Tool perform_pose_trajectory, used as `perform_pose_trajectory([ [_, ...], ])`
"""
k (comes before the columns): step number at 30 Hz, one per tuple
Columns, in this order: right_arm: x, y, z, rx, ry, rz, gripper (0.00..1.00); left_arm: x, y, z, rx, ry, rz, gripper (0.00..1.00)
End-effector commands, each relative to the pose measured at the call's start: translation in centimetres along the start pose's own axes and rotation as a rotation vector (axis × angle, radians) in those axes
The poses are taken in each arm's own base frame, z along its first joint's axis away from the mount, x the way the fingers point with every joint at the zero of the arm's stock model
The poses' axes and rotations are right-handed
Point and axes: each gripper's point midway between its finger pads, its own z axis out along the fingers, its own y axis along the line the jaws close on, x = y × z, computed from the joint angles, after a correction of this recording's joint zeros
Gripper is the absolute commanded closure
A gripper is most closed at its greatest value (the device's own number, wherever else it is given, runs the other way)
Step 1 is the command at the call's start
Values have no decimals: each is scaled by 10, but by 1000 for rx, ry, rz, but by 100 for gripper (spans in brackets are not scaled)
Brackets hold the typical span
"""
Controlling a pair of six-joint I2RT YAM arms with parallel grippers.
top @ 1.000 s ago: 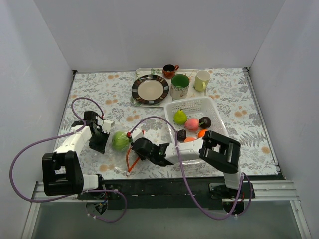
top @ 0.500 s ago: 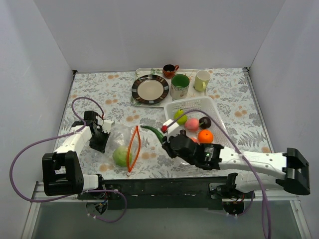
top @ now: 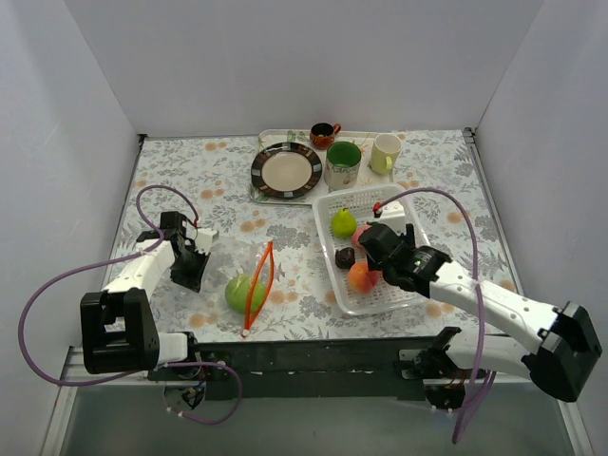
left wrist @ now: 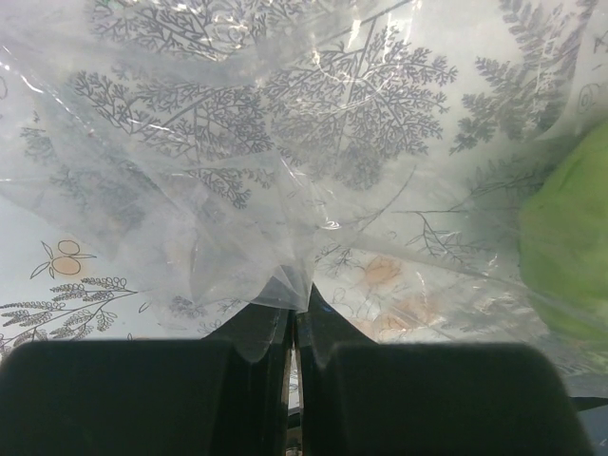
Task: Open the zip-top bag and remove the fake food
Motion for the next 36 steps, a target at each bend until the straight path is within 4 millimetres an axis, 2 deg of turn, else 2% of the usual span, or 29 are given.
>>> perform_pose_trajectory([
  [1, -12, 17, -2, -24, 23, -7, 27, -4, -1, -2, 6, -27, 13, 100],
  [3, -30, 45, -19, -134, -59, -56, 25, -2, -1, 0, 8, -17, 13, 100],
  [4, -44, 63, -30, -218, -127, -36, 24, -2, -1, 0, 8, -15, 14, 100],
  [5, -49, 83, -43, -301, -169, -56, 23, -3, 0, 1, 8, -14, 14, 100],
  [7, -49, 103, -54, -390, -191, -94, 20, -3, 0, 0, 6, -11, 15, 100],
  [8, -53, 120, -62, -446, -222, -99, 20, -4, 1, 0, 7, -13, 16, 100],
  [12, -38, 169, -70, -560, -228, -201, 20, -6, -1, 0, 17, -17, 10, 100],
  [14, -21, 191, -63, -595, -192, -262, 20, -5, -3, 1, 28, -15, 2, 100],
  [15, -21, 202, -63, -621, -196, -257, 20, -5, -4, 0, 30, -17, 1, 100],
  [16, -7, 214, -57, -653, -161, -286, 21, -5, -4, 0, 31, -18, 0, 100],
  [18, 3, 227, -51, -685, -145, -307, 21, -5, -6, 0, 37, -16, -1, 100],
  [19, 5, 241, -49, -720, -157, -300, 22, -6, -6, -1, 40, -19, -1, 100],
  [21, 11, 249, -45, -745, -167, -319, 23, -6, -8, -2, 50, -17, 0, 100],
  [22, 9, 258, -44, -769, -190, -307, 22, -7, -8, -3, 52, -17, -2, 100],
  [25, 9, 268, -41, -792, -220, -319, 22, -7, -7, -3, 48, -18, 0, 100],
  [29, 6, 283, -47, -857, -236, -320, 22, -4, -4, 0, 33, -8, 4, 100],
  [36, 29, 311, -83, -1092, -239, -383, 18, -11, -3, 5, 42, -3, -11, 100],
])
